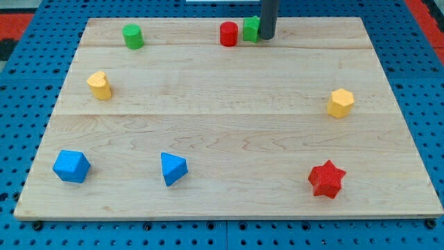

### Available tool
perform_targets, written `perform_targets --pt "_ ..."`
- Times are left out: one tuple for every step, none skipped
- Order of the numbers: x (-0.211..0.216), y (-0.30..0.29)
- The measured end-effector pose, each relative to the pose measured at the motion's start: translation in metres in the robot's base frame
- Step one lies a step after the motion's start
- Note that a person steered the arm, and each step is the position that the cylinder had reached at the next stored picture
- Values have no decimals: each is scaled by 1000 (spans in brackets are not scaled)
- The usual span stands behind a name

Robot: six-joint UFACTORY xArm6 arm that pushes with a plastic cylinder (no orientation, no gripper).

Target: Push the green star into the red circle

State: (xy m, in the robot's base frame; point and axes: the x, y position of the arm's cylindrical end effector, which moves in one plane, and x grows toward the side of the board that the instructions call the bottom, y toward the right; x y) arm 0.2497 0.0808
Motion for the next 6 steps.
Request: perform_targets --pt "-18 32" --pt "-40 25" --pt "-41 -9" --pt "-40 -43" --pt "-30 -22" --pt "-56 -23"
